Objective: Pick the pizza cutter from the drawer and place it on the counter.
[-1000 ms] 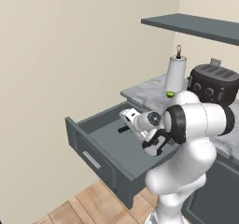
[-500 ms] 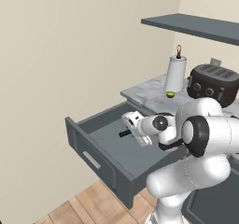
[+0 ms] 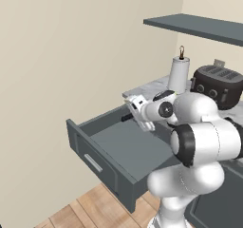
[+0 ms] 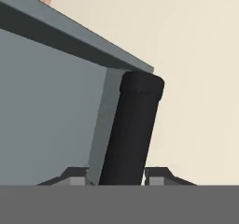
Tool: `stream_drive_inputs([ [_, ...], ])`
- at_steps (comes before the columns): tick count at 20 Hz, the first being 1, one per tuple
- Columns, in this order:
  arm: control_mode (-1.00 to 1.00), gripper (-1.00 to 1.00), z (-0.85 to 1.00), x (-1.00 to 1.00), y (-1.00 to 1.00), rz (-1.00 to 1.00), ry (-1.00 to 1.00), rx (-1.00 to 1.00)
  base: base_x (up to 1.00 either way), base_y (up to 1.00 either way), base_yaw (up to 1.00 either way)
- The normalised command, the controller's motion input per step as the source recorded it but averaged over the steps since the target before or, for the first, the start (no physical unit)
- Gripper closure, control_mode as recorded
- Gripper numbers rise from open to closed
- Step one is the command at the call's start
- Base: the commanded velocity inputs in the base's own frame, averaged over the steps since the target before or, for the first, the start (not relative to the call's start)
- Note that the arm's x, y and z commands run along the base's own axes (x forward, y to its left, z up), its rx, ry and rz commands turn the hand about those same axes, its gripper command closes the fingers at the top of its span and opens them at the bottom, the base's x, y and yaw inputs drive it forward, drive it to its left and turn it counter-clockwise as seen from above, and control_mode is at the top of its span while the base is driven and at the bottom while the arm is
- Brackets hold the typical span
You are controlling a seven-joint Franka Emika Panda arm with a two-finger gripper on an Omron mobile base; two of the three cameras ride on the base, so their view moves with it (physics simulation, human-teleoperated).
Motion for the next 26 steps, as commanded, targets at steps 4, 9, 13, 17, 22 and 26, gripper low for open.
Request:
stream_drive_inputs([
  [4, -1.0, 1.0, 1.0, 0.0, -0.51, -0.04, -0.09, 0.09, 0.0, 0.0, 0.0],
  [9, -1.0, 1.0, 1.0, -0.33, -0.91, -0.14, 0.0, 0.23, 0.0, 0.0, 0.0],
  [13, -1.0, 1.0, 0.98, -0.65, -0.99, -0.31, 0.17, 0.23, 0.0, 0.0, 0.0],
  [17, -1.0, 1.0, 0.68, -0.58, -1.0, -0.4, 0.23, 0.16, 0.0, 0.0, 0.0],
  [22, -1.0, 1.0, 0.64, -0.14, -1.0, -0.31, 0.45, 0.12, 0.0, 0.0, 0.0],
  [26, -1.0, 1.0, 0.31, 0.0, -0.98, -0.17, 0.74, 0.15, 0.0, 0.0, 0.0],
])
